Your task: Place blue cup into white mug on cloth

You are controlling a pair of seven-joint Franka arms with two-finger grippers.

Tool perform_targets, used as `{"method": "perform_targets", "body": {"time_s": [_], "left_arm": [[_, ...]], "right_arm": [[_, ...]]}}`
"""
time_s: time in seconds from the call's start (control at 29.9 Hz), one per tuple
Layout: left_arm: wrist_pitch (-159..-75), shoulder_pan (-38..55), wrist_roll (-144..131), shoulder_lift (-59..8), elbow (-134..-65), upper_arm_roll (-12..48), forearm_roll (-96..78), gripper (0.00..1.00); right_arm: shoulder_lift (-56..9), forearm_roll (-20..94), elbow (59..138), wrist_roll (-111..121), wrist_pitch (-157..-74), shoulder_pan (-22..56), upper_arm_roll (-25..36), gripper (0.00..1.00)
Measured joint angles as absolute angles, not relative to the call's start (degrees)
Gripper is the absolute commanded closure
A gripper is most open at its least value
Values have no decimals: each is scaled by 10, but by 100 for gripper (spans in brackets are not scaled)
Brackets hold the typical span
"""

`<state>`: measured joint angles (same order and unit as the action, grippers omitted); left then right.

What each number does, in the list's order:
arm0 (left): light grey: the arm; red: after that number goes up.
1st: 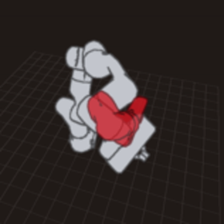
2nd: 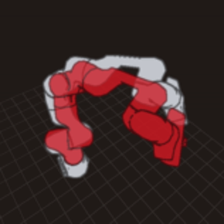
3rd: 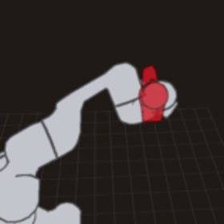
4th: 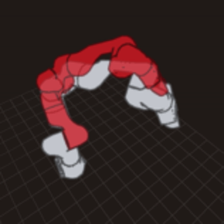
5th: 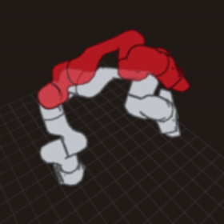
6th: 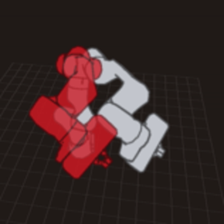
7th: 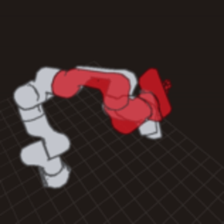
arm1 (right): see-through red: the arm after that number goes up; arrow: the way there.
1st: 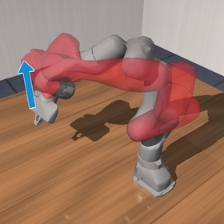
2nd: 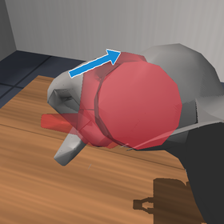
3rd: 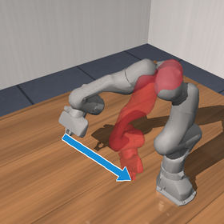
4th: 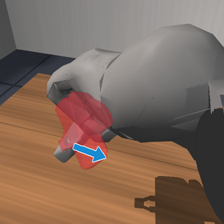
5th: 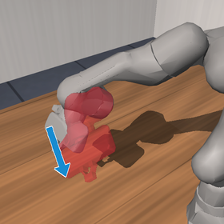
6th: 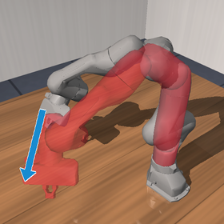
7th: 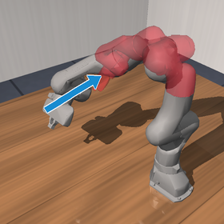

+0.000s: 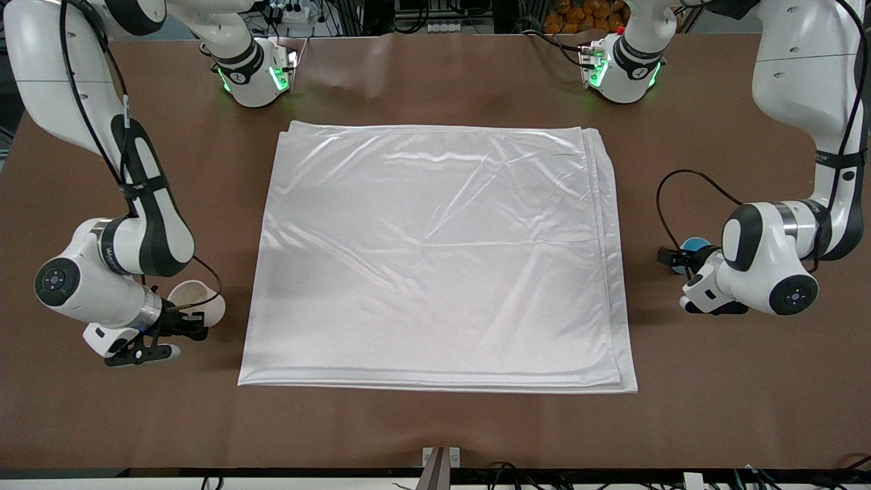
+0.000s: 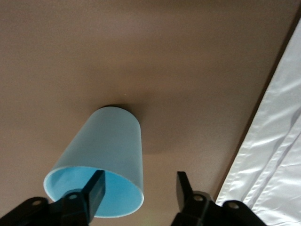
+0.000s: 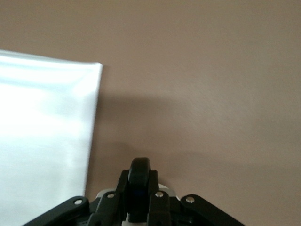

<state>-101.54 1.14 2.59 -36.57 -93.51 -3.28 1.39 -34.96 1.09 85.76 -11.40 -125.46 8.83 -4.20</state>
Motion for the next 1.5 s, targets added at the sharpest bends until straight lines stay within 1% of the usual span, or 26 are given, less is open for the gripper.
{"method": "perform_targets", "body": {"time_s": [0.23,0.27,0.47,0.6,0.73,0.93,1.17,1.3,1.34,1.37,1.4,1.47,1.5], "left_arm": [[-1015,10,8,-369,-936,-33,14,99],[-1015,10,7,-369,-936,-33,14,100],[-1015,10,4,-370,-935,-33,14,100],[-1015,10,3,-369,-930,-34,14,100],[-1016,10,3,-362,-918,-36,14,100],[-1016,11,0,-345,-886,-36,14,100],[-1015,17,-56,-323,-867,-31,14,100],[-1015,21,-93,-318,-857,-19,14,100],[-1015,22,-103,-318,-855,-15,14,100],[-1015,23,-113,-318,-854,-10,14,100],[-1015,25,-122,-318,-854,-7,14,100],[-1015,28,-142,-318,-854,1,14,100],[-1015,30,-151,-318,-854,5,14,100]], "right_arm": [[-354,11,858,-209,-1257,147,-42,100],[-355,11,858,-221,-1261,156,-42,100],[-370,11,859,-298,-1297,213,-42,100],[-388,11,860,-341,-1339,253,-41,100],[-407,11,859,-366,-1360,286,-37,100],[-426,11,852,-385,-1367,314,-32,100],[-428,11,850,-415,-1364,334,-32,100],[-430,11,850,-425,-1364,345,-31,100],[-432,11,850,-427,-1364,347,-31,95],[-433,11,850,-430,-1364,350,-31,76],[-435,11,849,-432,-1364,351,-31,55],[-439,11,849,-436,-1365,354,-31,9],[-441,11,848,-437,-1365,355,-31,0]]}}
